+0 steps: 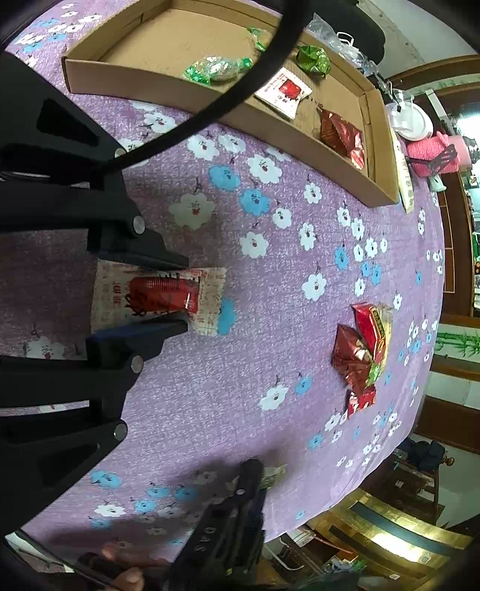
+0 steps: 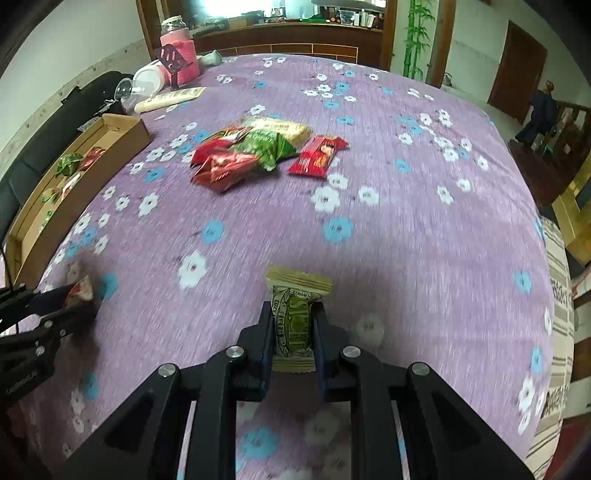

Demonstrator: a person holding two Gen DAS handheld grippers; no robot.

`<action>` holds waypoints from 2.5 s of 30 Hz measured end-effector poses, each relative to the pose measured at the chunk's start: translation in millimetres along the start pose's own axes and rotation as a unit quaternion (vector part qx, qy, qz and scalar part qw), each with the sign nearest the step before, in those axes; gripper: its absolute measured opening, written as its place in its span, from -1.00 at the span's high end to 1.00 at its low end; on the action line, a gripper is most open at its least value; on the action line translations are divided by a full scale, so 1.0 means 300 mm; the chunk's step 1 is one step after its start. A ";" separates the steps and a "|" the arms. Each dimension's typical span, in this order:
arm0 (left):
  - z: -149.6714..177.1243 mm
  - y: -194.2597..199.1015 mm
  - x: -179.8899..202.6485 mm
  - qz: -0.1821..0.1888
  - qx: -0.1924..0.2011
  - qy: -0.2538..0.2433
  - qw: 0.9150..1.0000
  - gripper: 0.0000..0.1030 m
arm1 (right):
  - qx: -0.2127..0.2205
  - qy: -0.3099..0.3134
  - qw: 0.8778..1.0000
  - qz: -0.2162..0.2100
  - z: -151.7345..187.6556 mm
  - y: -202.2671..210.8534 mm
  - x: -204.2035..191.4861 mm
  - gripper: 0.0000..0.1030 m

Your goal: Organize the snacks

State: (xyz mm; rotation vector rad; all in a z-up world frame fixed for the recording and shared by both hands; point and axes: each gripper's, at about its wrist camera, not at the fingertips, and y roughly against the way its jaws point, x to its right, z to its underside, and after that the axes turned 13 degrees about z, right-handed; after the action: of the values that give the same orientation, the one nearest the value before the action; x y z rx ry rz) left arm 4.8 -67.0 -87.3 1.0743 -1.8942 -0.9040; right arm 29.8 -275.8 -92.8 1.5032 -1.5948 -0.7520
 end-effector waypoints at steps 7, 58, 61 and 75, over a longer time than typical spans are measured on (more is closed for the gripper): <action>0.028 0.016 0.009 0.020 -0.007 -0.005 1.000 0.44 | -0.012 -0.016 1.000 -0.019 0.110 0.073 -0.030 0.66; 0.076 0.073 -0.077 0.039 -0.007 -0.001 0.999 0.45 | -0.014 0.074 0.997 0.010 0.180 0.171 -0.293 0.68; 0.075 0.074 -0.077 0.038 -0.007 0.000 0.999 0.45 | -0.007 0.076 0.997 0.011 0.170 0.188 -0.296 0.68; 0.034 0.171 -0.115 0.038 0.028 0.012 0.999 0.45 | 0.037 0.090 0.995 -0.012 0.070 0.280 -0.383 0.68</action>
State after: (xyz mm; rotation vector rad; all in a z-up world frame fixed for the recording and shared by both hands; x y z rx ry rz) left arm -10.1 -13.7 -57.7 1.0332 -1.9370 -0.7963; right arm -34.3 -154.7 -49.2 1.5986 -1.4851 -0.5578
